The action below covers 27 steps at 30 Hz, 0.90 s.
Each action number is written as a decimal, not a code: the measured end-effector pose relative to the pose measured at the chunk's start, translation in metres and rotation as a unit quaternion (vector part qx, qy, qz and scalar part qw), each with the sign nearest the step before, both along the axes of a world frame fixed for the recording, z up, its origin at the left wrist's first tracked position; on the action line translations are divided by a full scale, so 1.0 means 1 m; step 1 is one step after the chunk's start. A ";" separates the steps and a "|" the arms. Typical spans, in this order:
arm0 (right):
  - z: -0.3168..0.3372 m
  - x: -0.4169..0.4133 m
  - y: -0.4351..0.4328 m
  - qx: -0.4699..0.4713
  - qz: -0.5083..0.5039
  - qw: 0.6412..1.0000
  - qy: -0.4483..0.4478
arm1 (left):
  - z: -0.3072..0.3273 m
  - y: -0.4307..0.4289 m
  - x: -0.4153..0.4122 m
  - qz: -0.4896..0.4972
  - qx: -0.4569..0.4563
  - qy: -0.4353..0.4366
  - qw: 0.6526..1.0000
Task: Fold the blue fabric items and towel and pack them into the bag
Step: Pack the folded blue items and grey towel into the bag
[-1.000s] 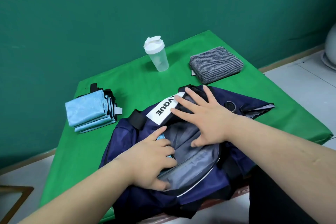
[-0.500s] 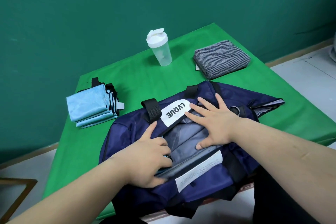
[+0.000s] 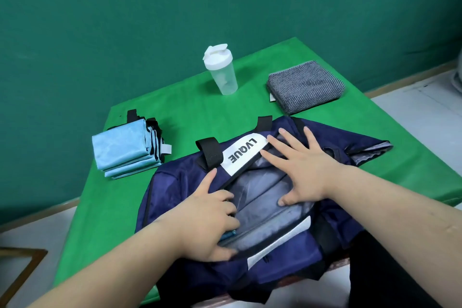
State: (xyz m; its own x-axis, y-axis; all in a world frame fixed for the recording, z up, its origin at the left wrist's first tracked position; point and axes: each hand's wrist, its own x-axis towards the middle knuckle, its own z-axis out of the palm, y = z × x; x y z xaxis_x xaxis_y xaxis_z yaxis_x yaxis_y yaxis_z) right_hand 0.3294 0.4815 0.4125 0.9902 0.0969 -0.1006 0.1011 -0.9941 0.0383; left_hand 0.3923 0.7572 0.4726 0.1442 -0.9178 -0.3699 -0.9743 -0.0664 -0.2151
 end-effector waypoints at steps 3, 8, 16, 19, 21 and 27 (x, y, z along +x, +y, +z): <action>0.013 -0.012 -0.009 -0.012 0.016 0.999 -0.033 | 0.002 -0.004 -0.003 -0.001 -0.043 -0.012 0.999; 0.035 -0.032 -0.031 -0.054 -0.041 0.998 0.002 | 0.003 -0.013 -0.001 0.055 -0.090 -0.048 0.993; 0.101 -0.047 -0.044 -0.189 -0.074 0.978 -0.039 | 0.009 -0.021 -0.003 0.176 -0.135 -0.042 0.974; 0.113 -0.056 -0.046 -0.213 -0.069 0.968 -0.111 | 0.009 -0.022 -0.009 0.191 -0.171 -0.024 0.966; 0.112 -0.063 -0.042 -0.226 -0.068 0.963 -0.130 | 0.007 -0.022 -0.011 0.191 -0.183 -0.019 0.964; 0.077 -0.081 -0.029 -0.207 -0.090 0.968 -0.114 | -0.004 -0.020 -0.021 0.204 -0.166 -0.010 0.965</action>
State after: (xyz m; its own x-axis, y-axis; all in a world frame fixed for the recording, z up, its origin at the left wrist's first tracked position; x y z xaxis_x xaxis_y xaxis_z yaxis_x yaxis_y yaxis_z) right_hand 0.2483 0.4526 0.4890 0.9883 -0.0808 0.1294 -0.1300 -0.8900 0.4370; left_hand 0.3717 0.7368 0.4685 0.5223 -0.8507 -0.0590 -0.8486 -0.5118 -0.1340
